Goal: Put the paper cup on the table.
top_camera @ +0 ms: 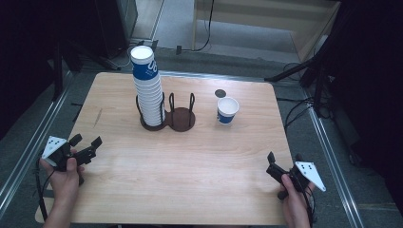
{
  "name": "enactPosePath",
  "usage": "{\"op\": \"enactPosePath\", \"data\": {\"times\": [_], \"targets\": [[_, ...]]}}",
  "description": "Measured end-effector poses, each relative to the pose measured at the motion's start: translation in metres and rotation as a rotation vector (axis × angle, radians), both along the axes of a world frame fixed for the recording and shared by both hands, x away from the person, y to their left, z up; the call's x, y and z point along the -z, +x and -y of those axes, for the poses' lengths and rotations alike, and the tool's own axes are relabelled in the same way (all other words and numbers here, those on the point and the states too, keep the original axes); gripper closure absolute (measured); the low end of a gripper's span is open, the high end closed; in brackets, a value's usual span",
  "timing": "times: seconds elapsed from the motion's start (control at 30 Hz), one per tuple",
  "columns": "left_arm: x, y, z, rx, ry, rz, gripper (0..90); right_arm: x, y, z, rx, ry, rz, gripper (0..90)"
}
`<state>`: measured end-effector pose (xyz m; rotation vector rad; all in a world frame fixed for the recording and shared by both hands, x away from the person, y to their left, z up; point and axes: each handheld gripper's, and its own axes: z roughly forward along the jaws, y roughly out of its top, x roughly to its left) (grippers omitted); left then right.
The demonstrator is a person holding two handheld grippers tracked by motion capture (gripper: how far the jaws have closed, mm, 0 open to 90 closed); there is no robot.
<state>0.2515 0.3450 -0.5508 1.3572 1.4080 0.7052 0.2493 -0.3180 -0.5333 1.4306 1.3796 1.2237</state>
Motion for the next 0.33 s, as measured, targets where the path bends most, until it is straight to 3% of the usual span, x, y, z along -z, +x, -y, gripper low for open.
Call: {"op": "enactPosePath", "data": {"times": [0.13,0.33], "targets": [[-0.0002,-0.0003,-0.0007,0.0,-0.014,0.0,15.6,0.0026,-0.0046,0.0032,0.014,-0.017,-0.005,0.0],[-0.0003,0.0001,0.0023,0.005,-0.005,-0.003,15.6,0.005,-0.0026,0.0013,0.053,0.002,-0.027,0.0]]}}
